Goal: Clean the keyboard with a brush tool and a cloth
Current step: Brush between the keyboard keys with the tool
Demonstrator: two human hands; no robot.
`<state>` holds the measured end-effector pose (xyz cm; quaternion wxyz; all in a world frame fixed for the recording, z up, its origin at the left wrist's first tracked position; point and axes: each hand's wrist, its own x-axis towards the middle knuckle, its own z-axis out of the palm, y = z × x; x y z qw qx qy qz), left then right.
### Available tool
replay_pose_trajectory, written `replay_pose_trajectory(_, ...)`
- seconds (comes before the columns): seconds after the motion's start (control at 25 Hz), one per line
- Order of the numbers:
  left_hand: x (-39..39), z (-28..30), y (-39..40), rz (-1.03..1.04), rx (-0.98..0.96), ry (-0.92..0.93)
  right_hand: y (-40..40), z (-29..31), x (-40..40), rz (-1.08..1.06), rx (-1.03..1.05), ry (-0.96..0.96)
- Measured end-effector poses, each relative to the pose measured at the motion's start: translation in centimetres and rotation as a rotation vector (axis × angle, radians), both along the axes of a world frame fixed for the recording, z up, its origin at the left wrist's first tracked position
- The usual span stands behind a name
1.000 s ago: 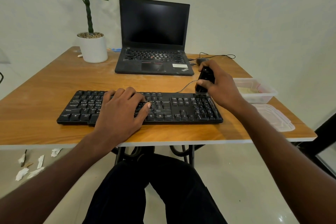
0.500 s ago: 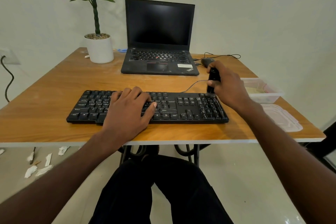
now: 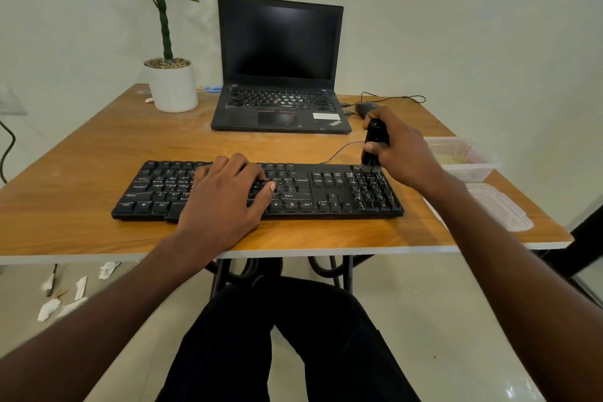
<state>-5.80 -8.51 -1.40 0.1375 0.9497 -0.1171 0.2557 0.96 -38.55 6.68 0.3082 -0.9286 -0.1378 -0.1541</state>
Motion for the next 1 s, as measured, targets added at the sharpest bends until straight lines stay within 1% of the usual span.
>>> replay_pose_trajectory(0.04,0.0,0.0,0.0,0.0,-0.001,-0.002,0.0,0.0,0.0,-0.021,-0.026,-0.048)
replay_pose_trajectory(0.08,0.0,0.0,0.0,0.001,0.0,-0.005,0.0,0.1,0.0,-0.001,-0.009,-0.072)
replay_pose_trajectory(0.16,0.0,0.0,0.1,0.006,0.003,-0.007,-0.1,0.4,0.0,0.076,0.07,-0.02)
replay_pose_trajectory(0.2,0.0,0.0,0.1,0.009,0.004,-0.009,-0.3,0.5,0.1,0.081,0.044,0.018)
replay_pose_trajectory(0.24,-0.1,0.0,0.1,0.01,0.005,-0.009,-0.8,0.5,0.1,0.049,-0.032,0.041)
replay_pose_trajectory(0.32,-0.1,0.0,0.0,0.008,0.006,-0.013,-1.7,0.9,0.4,-0.075,-0.159,0.018)
replay_pose_trajectory(0.4,-0.1,0.0,0.0,0.01,0.007,-0.015,-1.9,1.0,0.3,-0.133,-0.163,-0.025)
replay_pose_trajectory(0.52,-0.1,0.1,0.0,0.011,0.0,-0.006,-0.7,0.4,0.0,-0.045,-0.183,0.011)
replay_pose_trajectory(0.56,-0.1,0.1,0.0,0.007,-0.007,0.001,-0.3,0.3,-0.3,-0.001,-0.148,0.029)
replay_pose_trajectory(0.64,-0.1,0.2,-0.1,0.0,-0.019,0.014,0.1,0.6,-0.5,0.082,0.079,0.101)
replay_pose_trajectory(0.68,-0.1,0.2,-0.1,-0.001,-0.021,0.019,0.1,0.5,-0.4,0.09,0.136,0.113)
replay_pose_trajectory(0.72,-0.1,0.2,-0.1,0.0,-0.021,0.021,0.1,0.5,-0.3,0.057,0.091,0.086)
replay_pose_trajectory(0.84,-0.1,0.2,0.0,0.002,-0.019,0.023,0.0,0.1,0.0,-0.116,-0.196,-0.048)
replay_pose_trajectory(0.88,-0.1,0.2,0.0,0.001,-0.017,0.023,0.0,-0.1,0.0,-0.115,-0.203,-0.069)
replay_pose_trajectory(0.96,-0.1,0.2,0.0,0.001,-0.017,0.022,0.0,0.3,-0.2,0.009,-0.02,0.015)
replay_pose_trajectory(1.0,-0.1,0.2,0.0,0.002,-0.016,0.02,-0.1,0.5,-0.2,0.052,0.027,0.071)
